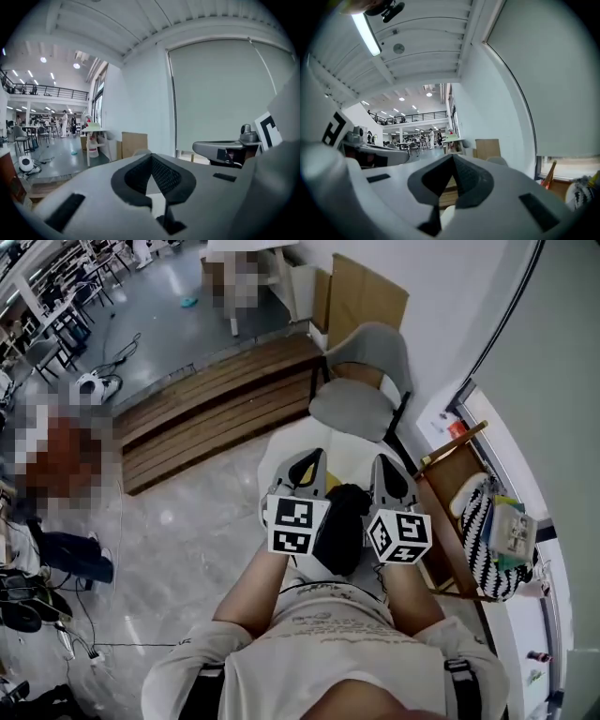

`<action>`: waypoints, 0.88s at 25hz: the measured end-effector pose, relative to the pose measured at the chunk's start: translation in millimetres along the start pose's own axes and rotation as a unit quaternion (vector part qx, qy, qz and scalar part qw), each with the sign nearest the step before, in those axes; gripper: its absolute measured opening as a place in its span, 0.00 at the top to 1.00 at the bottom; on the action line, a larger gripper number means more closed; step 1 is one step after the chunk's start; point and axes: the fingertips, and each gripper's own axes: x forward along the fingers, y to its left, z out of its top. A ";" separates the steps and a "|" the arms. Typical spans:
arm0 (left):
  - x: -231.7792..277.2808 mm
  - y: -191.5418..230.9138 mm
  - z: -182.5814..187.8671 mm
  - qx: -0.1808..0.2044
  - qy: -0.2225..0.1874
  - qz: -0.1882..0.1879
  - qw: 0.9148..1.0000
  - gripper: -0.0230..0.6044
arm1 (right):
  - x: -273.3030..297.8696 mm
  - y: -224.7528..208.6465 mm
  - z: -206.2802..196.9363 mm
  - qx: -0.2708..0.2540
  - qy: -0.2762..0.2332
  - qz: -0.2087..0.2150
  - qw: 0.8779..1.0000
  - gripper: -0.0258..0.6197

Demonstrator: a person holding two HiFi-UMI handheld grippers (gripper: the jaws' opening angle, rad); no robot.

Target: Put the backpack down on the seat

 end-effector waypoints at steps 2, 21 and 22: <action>-7.0 2.3 14.9 0.016 -0.016 0.010 1.000 0.93 | -2.8 7.0 13.3 -0.007 -0.011 0.003 1.000 0.92; -26.5 18.9 23.1 -0.017 -0.017 0.004 1.000 0.93 | -11.7 20.5 30.0 -0.011 -0.015 -0.003 1.000 0.92; -25.0 17.8 21.0 -0.018 -0.014 0.001 1.000 0.93 | -12.0 19.9 29.3 -0.011 -0.015 -0.003 1.000 0.92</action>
